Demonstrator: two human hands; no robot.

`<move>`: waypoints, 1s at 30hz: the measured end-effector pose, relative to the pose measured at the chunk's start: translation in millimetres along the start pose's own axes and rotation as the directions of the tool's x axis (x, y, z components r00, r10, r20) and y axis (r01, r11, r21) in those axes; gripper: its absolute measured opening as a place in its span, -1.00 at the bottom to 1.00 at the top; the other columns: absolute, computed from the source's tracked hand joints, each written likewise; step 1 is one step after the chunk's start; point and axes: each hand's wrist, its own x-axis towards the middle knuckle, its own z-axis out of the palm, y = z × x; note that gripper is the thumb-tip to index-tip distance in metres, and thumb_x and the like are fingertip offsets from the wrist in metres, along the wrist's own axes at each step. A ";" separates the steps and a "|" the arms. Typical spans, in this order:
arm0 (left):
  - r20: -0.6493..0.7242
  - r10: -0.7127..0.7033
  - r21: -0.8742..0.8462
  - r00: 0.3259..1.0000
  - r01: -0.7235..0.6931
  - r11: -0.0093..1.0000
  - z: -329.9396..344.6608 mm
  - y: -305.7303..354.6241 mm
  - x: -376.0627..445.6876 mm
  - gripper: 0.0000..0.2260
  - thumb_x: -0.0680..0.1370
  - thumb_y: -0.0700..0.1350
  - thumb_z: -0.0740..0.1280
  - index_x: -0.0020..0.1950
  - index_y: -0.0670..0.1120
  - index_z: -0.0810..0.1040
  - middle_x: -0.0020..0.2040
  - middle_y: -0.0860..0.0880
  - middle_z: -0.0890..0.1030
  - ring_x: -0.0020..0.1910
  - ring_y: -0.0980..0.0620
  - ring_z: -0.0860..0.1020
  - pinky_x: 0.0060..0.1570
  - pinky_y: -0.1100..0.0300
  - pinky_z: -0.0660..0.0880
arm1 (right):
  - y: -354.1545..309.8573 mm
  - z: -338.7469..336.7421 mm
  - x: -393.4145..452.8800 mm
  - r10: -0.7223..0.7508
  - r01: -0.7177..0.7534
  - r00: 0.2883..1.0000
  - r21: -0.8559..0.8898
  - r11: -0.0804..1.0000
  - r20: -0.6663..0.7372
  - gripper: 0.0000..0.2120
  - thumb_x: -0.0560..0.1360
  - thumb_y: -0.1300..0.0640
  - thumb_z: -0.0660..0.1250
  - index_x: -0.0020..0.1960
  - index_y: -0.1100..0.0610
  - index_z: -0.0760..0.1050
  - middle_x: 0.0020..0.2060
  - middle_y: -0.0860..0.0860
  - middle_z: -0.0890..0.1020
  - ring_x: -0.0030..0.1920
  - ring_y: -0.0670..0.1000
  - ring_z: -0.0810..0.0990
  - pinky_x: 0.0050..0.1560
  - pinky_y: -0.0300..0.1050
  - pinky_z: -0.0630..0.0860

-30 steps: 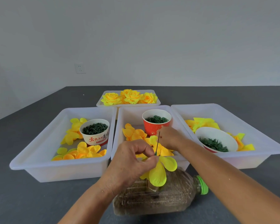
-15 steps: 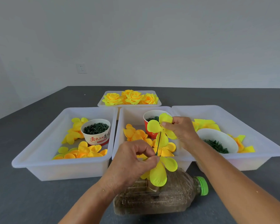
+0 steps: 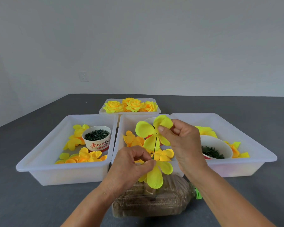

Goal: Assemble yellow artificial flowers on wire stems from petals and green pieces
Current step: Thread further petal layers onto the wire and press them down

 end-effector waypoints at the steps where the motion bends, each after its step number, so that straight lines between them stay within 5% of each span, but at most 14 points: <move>1: -0.001 -0.005 -0.003 1.000 0.005 1.000 0.2 0.0 0.1 -0.83 0.39 -0.19 0.46 -0.38 0.01 0.59 -0.30 0.12 0.61 -0.17 0.07 0.58 0.00 0.10 0.51 | -2.7 1.3 -3.5 -0.020 0.020 1.000 -0.003 1.000 -0.001 -0.88 0.43 0.31 0.40 -0.26 0.15 0.59 -0.44 0.12 0.58 -0.38 -0.05 0.45 -0.37 -0.23 0.41; 6: -0.006 -0.021 -0.007 1.000 0.021 1.000 1.6 -0.2 0.1 -0.85 0.39 -0.17 0.47 -0.37 -0.01 0.61 -0.27 0.09 0.62 -0.17 0.07 0.59 -0.04 0.16 0.51 | -12.5 2.5 -17.3 -0.005 0.003 0.999 0.058 0.998 0.033 -0.94 0.43 0.29 0.40 -0.20 0.28 0.57 -0.31 0.37 0.57 -0.34 0.04 0.45 -0.33 -0.02 0.43; 11: -0.001 -0.016 0.003 1.000 0.016 1.000 1.5 -1.3 0.2 -0.87 0.41 -0.16 0.46 -0.34 -0.03 0.62 -0.26 0.07 0.63 -0.18 0.10 0.59 -0.06 0.24 0.50 | -16.9 -1.2 -25.3 0.000 -0.008 0.998 0.137 0.991 0.058 -0.88 0.42 0.33 0.38 -0.21 0.15 0.61 -0.40 0.05 0.66 -0.39 -0.05 0.57 -0.36 -0.21 0.52; 21: -0.002 0.004 0.014 1.000 -0.004 1.000 1.4 -3.8 1.1 -0.89 0.41 -0.15 0.46 -0.32 -0.03 0.62 -0.28 0.14 0.61 -0.20 0.16 0.58 -0.09 0.34 0.48 | -12.4 -4.6 -25.6 -0.040 0.035 0.999 0.125 0.991 0.035 -0.78 0.40 0.36 0.39 -0.23 0.04 0.61 -0.38 -0.02 0.67 -0.37 -0.11 0.61 -0.31 -0.26 0.54; 26: 0.001 0.005 0.004 1.000 -0.005 1.000 1.3 -3.1 0.8 -0.86 0.41 -0.17 0.46 -0.33 -0.01 0.61 -0.28 0.12 0.62 -0.19 0.15 0.58 -0.03 0.24 0.51 | -8.1 -9.6 -26.0 -0.112 0.114 0.991 -0.029 0.993 0.069 -0.65 0.34 0.43 0.43 -0.21 -0.04 0.61 -0.29 -0.09 0.70 -0.25 -0.12 0.66 -0.21 -0.27 0.57; 30: 0.025 0.001 -0.007 1.000 0.000 1.000 0.9 -2.3 0.9 -0.90 0.43 -0.17 0.44 -0.30 -0.06 0.64 -0.25 0.04 0.66 -0.15 0.07 0.61 0.05 0.11 0.53 | -6.1 -11.4 -26.6 -0.285 0.318 0.946 -0.260 0.912 0.158 -0.55 0.26 0.55 0.40 -0.19 -0.02 0.63 -0.15 -0.15 0.67 -0.07 -0.15 0.62 -0.04 -0.32 0.53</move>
